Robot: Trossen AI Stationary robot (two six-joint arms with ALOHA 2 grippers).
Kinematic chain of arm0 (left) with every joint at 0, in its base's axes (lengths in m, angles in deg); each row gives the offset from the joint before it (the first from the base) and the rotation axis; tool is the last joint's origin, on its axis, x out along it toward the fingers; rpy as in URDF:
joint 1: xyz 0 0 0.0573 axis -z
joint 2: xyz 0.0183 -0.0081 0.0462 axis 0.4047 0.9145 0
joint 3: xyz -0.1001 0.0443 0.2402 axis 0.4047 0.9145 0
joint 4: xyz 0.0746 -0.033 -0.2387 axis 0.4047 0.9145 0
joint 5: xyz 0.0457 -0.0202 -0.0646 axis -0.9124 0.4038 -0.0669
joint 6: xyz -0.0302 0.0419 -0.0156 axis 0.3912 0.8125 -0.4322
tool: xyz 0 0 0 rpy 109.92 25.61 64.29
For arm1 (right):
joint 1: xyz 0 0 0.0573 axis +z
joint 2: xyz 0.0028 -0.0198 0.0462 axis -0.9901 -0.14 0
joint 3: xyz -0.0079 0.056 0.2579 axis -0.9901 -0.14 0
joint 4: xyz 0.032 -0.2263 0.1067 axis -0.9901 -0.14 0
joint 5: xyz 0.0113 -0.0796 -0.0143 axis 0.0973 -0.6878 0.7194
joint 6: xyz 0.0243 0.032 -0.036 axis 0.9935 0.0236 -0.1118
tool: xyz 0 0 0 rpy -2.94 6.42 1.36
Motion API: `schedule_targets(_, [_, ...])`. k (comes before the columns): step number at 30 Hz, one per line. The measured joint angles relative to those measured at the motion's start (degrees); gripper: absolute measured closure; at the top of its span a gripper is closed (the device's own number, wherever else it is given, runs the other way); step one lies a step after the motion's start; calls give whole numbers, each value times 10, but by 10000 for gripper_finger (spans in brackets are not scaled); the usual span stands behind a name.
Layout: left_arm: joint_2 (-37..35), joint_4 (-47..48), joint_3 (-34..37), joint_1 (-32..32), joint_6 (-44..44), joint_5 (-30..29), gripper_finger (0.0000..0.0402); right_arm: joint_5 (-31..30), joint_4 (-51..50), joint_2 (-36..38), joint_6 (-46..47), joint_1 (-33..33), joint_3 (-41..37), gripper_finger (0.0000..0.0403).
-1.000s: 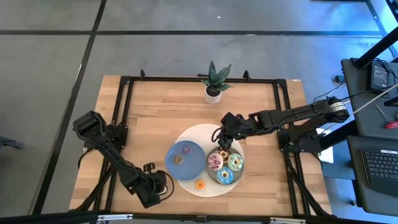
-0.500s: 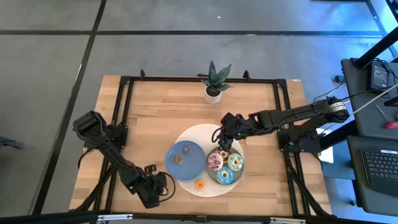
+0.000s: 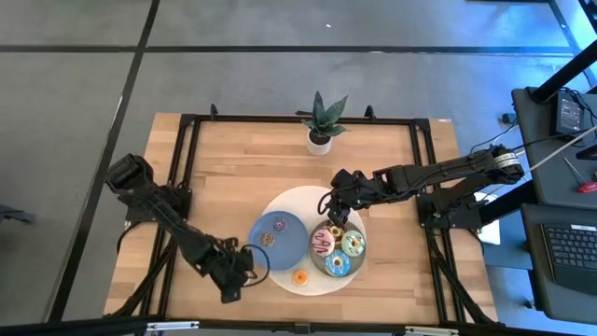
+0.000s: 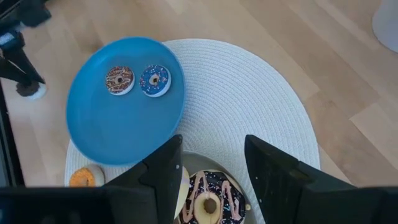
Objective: Pick & Place donuts
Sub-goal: Put the small black donut on the blue plate
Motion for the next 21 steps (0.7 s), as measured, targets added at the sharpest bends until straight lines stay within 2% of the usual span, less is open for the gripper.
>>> schedule_targets(4, [-33, -14, 0, -42, 21, -24, 381, 0, 0, 0, -9, 0, 0, 228])
schedule_targets(7, [-35, -57, 0, -89, 85, -13, 381, 0, 0, 0, -15, 0, 0, 228])
schedule_targets(10, [-27, -84, -1, -129, 160, -1, 385, -16, 0, 0, -16, 0, 0, 228])
schedule_targets(14, [-19, -72, -10, -175, 220, -14, 387, -29, 0, 0, -16, 0, 0, 228])
schedule_targets(21, [20, -77, -65, -211, 345, -36, 388, -29, 0, 0, -15, 0, 0, 228])
